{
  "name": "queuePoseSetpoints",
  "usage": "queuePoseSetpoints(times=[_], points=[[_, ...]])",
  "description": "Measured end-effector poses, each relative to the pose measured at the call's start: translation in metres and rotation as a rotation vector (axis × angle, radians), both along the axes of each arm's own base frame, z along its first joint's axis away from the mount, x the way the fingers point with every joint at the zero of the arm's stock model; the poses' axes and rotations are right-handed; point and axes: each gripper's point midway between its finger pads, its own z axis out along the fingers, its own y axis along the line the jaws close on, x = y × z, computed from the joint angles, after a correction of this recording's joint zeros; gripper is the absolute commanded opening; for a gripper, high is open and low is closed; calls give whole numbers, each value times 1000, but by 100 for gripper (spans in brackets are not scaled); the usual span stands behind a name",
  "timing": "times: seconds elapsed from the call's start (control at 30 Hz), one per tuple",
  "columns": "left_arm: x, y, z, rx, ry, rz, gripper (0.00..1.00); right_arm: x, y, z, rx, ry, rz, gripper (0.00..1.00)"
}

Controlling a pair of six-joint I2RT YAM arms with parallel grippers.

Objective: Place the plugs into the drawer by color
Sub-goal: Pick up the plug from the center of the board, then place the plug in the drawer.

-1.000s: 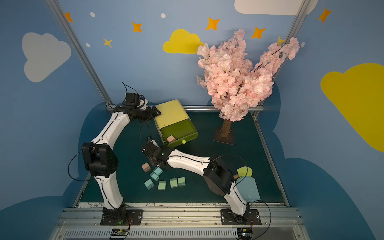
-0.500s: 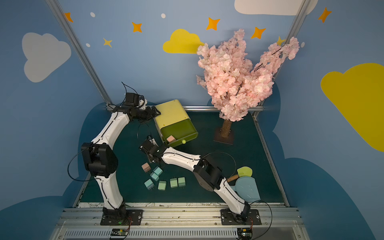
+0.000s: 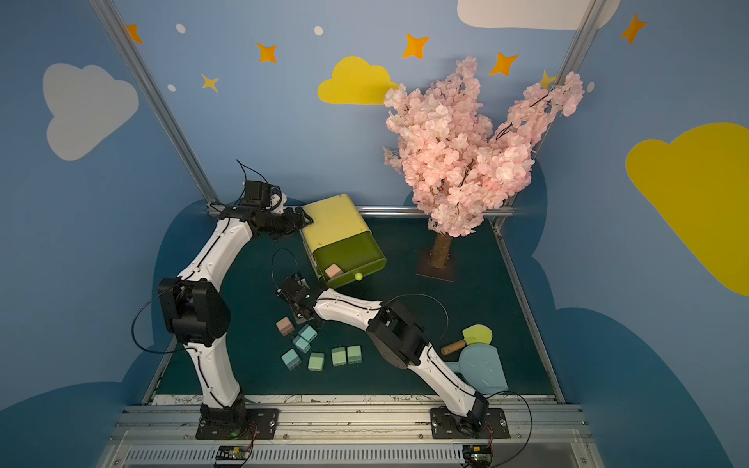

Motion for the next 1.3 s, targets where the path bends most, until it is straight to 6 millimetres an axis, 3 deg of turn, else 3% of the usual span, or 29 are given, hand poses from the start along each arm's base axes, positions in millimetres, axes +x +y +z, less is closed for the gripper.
queuePoseSetpoints(times=[0.3, 0.43, 0.57, 0.73, 0.8, 0.87, 0.93, 1.07, 1.3], points=[[0, 0, 0, 0, 0, 0, 90, 0, 0, 4, -5, 2, 9, 37], [0, 0, 0, 0, 0, 0, 90, -11, -5, 26, -17, 12, 56, 32], [0, 0, 0, 0, 0, -1, 90, -24, -8, 99, 70, -30, 103, 27], [0, -1, 0, 1, 1, -2, 90, -33, -35, 231, 257, -182, 141, 25], [0, -2, 0, 2, 0, -3, 90, -25, -53, 267, 301, -233, 136, 25], [-1, -2, 0, 3, 0, -4, 90, -6, -73, 286, 310, -268, 115, 24], [-1, -3, 0, 3, 0, -4, 90, 19, -93, 285, 287, -272, 88, 26], [-1, -4, 0, 3, 0, -7, 90, 56, -125, 256, 199, -226, 53, 24], [-1, -4, -1, 7, 0, -4, 90, 67, -134, 204, 110, -90, 88, 23]])
